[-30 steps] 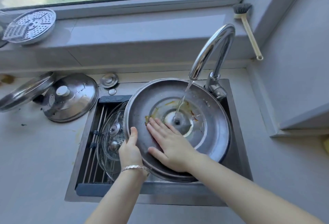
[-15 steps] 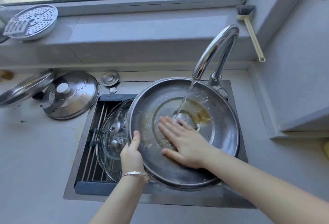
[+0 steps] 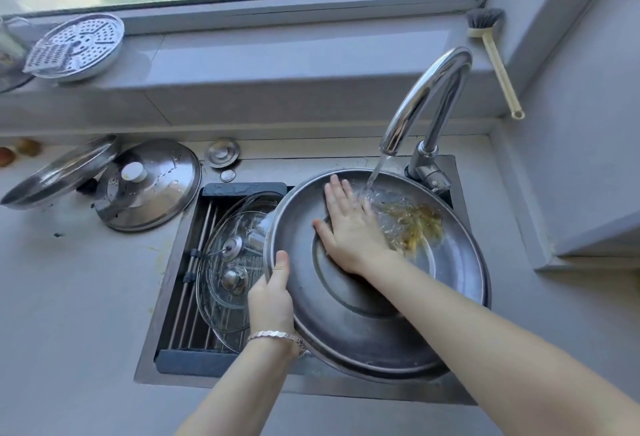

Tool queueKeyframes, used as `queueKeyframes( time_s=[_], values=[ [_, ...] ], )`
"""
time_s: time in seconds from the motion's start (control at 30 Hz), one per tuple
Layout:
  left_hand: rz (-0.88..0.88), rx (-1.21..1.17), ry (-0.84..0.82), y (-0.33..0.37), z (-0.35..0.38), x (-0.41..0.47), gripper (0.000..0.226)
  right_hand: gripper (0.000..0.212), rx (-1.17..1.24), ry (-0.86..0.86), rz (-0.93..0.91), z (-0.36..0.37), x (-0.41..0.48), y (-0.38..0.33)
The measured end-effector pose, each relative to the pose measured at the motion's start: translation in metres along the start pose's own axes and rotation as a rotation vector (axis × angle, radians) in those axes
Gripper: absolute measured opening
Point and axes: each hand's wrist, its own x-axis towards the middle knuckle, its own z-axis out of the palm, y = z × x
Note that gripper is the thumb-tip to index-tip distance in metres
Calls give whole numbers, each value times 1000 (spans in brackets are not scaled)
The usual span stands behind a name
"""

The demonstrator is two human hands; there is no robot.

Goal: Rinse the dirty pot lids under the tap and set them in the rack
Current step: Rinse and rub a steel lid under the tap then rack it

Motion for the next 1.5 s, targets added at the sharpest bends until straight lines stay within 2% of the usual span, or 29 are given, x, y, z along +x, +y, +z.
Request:
queueKeyframes(
  time_s=[0.1, 0.17, 0.27, 0.37, 0.5, 0.6, 0.73, 0.87, 0.93, 1.0, 1.07, 1.2, 1.27, 1.33, 1.43, 1.5],
  values=[
    [-36, -39, -8, -1, 3, -3, 19, 73, 48, -64, -266, 16, -13, -19],
    [-48, -38, 0, -1, 2, -3, 20, 75, 43, -86, -348, 21, -17, -14],
    [19, 61, 11, 4, -2, -1, 28, 73, 4, -62, -143, 16, -18, 16],
    [192, 219, 29, 19, -5, 1, 35, 66, 4, -145, 120, 17, -31, 46],
    [455, 434, -18, 41, 0, -5, 40, 45, -31, -221, 313, 26, -56, 70],
    [588, 498, -59, 49, 5, -13, 39, 41, 98, -249, 453, 30, -67, 73],
    [582, 414, -72, 47, 10, -12, 43, 62, 522, -148, 548, 43, -66, 45],
    [450, 243, -84, 39, 13, -16, 31, 72, 559, 87, 617, 39, -38, 20],
    [450, 203, -88, 36, 11, -20, 25, 68, 504, 223, 543, 23, -23, 21],
    [434, 165, -97, 36, 9, -21, 23, 63, 450, 280, 380, 8, -10, 21],
    [385, 136, -103, 35, 9, -20, 22, 63, 395, 277, 204, -3, -3, 8],
    [292, 79, -64, 31, 15, -13, 15, 66, 328, 191, -281, -1, -19, -32],
    [282, 61, -39, 29, 14, -8, 14, 65, 273, 152, -433, 6, -31, -31],
    [261, 68, -52, 27, 11, -5, 18, 64, 218, 156, -442, 4, -26, -16],
    [243, 146, -72, 24, 7, -5, 36, 58, 240, 142, -120, -7, -9, 10],
    [235, 164, -69, 23, 9, -6, 39, 58, 237, 141, -31, -6, -5, 10]
  ],
)
